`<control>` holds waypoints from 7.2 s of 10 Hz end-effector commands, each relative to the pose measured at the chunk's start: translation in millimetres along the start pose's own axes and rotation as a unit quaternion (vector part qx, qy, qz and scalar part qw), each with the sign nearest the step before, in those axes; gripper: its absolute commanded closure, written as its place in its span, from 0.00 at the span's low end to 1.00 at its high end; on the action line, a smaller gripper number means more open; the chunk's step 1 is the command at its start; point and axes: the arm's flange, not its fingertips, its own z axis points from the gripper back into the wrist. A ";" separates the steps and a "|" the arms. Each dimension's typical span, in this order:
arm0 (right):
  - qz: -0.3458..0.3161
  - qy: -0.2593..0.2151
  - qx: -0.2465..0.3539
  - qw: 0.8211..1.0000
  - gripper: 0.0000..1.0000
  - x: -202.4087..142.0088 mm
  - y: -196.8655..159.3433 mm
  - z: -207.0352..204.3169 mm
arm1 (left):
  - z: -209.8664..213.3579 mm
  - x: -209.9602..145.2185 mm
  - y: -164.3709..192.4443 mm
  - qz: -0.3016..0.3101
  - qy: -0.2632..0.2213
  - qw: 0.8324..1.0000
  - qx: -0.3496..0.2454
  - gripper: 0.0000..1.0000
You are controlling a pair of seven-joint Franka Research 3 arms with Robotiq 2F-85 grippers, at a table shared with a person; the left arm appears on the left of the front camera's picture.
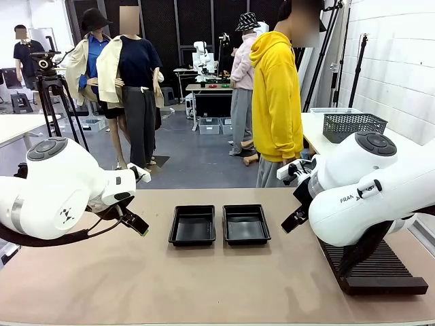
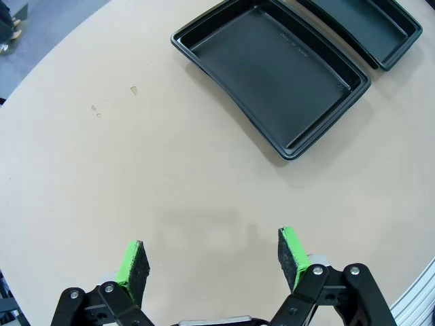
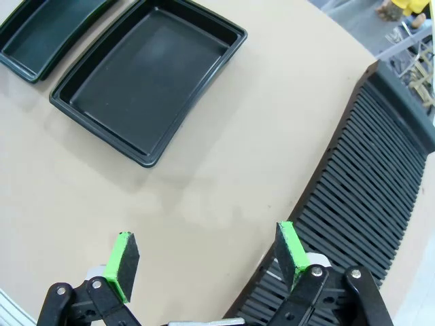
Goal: Inspect and transfer BCBs to ESD trays.
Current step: Pick up the Blank PCB from the PCB Rack and place it in the left ESD tray.
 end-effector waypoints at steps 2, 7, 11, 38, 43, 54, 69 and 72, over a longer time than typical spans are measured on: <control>0.000 0.000 0.000 1.000 0.00 0.0 0.2 0.0 | 0.0 -0.2 0.5 0.001 0.000 1.000 0.000 0.00; -0.006 0.026 -0.011 1.000 0.00 11.9 -6.8 24.0 | 17.3 14.4 21.0 0.005 0.022 1.000 -0.022 0.00; -0.071 0.046 0.045 0.995 0.00 46.6 -49.5 75.8 | 54.2 70.4 92.4 0.084 0.080 0.986 -0.120 0.00; -0.285 -0.231 0.464 0.806 0.00 -175.9 -262.2 175.2 | 134.6 -67.2 341.5 0.349 -0.180 0.799 -0.454 0.00; -0.285 -0.231 0.464 0.806 0.00 -175.9 -262.2 175.2 | 134.6 -67.2 341.5 0.349 -0.180 0.799 -0.454 0.00; -0.285 -0.231 0.464 0.806 0.00 -175.9 -262.2 175.2 | 135.0 -69.7 347.6 0.371 -0.162 0.779 -0.479 0.00; -0.285 -0.231 0.464 0.806 0.00 -175.9 -262.2 175.2 | 132.9 -96.6 337.1 0.346 -0.132 0.781 -0.503 0.00; -0.285 -0.231 0.464 0.806 0.00 -175.9 -262.2 175.2 | 132.9 -96.6 337.1 0.346 -0.132 0.781 -0.503 0.00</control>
